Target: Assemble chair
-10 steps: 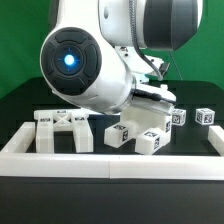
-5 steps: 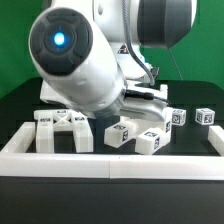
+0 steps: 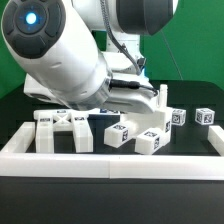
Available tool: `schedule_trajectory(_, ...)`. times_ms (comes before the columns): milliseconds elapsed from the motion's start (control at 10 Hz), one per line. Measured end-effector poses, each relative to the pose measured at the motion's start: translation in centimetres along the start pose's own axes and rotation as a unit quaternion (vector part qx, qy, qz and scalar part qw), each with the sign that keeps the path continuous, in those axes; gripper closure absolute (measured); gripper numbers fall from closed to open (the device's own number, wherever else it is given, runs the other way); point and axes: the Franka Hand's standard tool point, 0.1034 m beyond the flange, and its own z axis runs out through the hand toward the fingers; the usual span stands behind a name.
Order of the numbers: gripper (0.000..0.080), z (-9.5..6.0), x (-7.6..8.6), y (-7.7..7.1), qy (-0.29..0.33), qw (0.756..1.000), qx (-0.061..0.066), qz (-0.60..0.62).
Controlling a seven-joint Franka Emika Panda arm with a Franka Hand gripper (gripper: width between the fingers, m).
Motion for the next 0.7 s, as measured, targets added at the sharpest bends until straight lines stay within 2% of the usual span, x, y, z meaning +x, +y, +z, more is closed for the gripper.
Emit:
schedule_trajectory(200, 0.0150, -0.1, 0.2, 0.1, 0.004, 1.000, 0.001, 0.001)
schedule_trajectory(400, 0.0150, -0.9, 1.3, 0.6, 0.059, 0.997, -0.005, -0.055)
schedule_trajectory(500, 0.0150, -0.9, 1.3, 0.9, 0.073, 0.995, -0.002, -0.061)
schedule_trajectory(600, 0.0150, -2.3, 2.6, 0.8, 0.144, 0.986, -0.008, -0.085)
schedule_trajectory(700, 0.0150, -2.9, 2.2, 0.7, 0.209, 0.972, -0.010, -0.104)
